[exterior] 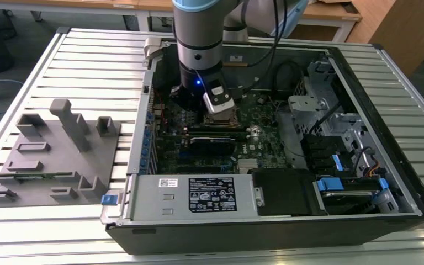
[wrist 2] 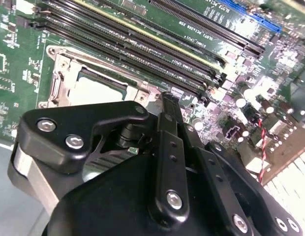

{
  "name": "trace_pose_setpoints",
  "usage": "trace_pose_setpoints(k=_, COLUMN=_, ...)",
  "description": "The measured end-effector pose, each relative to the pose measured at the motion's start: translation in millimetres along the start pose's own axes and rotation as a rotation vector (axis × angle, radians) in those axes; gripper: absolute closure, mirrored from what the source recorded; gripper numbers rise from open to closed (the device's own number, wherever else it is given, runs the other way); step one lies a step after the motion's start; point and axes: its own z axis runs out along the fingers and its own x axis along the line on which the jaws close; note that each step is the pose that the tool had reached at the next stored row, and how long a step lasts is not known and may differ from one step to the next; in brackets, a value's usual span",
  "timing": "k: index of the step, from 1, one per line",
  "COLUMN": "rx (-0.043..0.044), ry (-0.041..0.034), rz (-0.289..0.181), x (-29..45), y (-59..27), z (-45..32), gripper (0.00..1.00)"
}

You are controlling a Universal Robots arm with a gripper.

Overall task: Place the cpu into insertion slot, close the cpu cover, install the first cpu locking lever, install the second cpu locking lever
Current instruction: 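Install the second cpu locking lever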

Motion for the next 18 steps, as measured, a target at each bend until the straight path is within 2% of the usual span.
trace_pose_setpoints(k=5, rx=-0.0001, ry=-0.0001, rz=0.000, x=-1.1, y=0.3, z=-3.2, gripper=0.90)
trace_pose_setpoints(k=8, rx=0.0015, ry=-0.0002, rz=0.000, x=-5.1, y=0.8, z=-3.0, gripper=0.90)
trace_pose_setpoints(k=13, rx=0.0062, ry=-0.0003, rz=0.001, x=-16.2, y=1.9, z=-2.3, gripper=0.90)
trace_pose_setpoints(k=18, rx=0.0089, ry=0.0006, rz=0.001, x=-31.2, y=3.5, z=-1.3, gripper=0.90)
